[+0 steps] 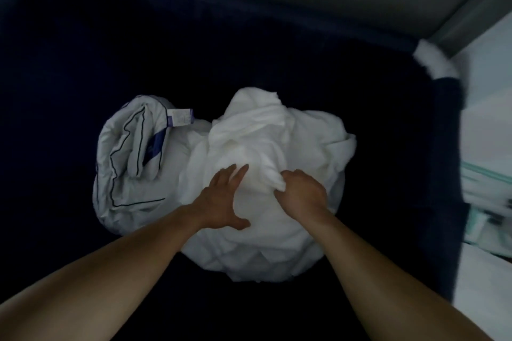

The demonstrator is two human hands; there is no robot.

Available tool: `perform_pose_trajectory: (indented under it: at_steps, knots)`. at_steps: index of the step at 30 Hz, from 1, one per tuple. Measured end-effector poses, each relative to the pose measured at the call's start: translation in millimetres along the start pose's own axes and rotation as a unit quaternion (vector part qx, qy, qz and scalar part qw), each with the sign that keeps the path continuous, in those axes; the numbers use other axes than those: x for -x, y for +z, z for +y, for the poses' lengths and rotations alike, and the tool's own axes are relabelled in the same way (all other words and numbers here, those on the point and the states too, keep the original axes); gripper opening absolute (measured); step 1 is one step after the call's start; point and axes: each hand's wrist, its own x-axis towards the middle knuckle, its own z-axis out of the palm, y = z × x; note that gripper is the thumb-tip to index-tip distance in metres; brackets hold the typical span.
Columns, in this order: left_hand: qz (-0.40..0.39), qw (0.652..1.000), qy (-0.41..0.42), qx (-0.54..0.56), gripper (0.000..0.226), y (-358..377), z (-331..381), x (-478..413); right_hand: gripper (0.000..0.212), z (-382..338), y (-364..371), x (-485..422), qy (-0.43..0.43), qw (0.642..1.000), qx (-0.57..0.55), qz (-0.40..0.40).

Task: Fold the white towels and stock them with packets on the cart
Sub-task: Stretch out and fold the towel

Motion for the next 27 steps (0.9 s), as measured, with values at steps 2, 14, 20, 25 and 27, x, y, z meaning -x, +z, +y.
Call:
perform_pose_trajectory:
  at_steps: [2, 14, 20, 25, 27]
  knots:
    - [0.028, 1.0, 0.003, -0.007, 0.14, -9.0, 18.7, 10.0, 0.033, -10.3, -33.5, 20.3, -0.024, 1.0, -0.004, 0.012]
    - [0.279, 0.951, 0.1, 0.087, 0.091, -78.6, 203.6, 109.8, 0.031, 1.9, -234.9, 170.0, -0.172, 0.949, -0.248, 0.091]
    - [0.349, 0.907, 0.157, 0.176, 0.038, -94.6, 319.3, 165.1, 0.042, 57.6, -302.5, 259.1, -0.179, 0.871, -0.443, 0.116]
    - [0.371, 0.875, 0.234, 0.205, 0.038, -86.3, 418.8, 208.0, 0.075, 112.1, -351.0, 325.0, -0.186, 0.785, -0.563, 0.18]
    - [0.377, 0.864, 0.273, 0.191, 0.036, -82.0, 455.0, 220.3, 0.064, 135.8, -366.9, 351.2, -0.185, 0.763, -0.584, 0.207]
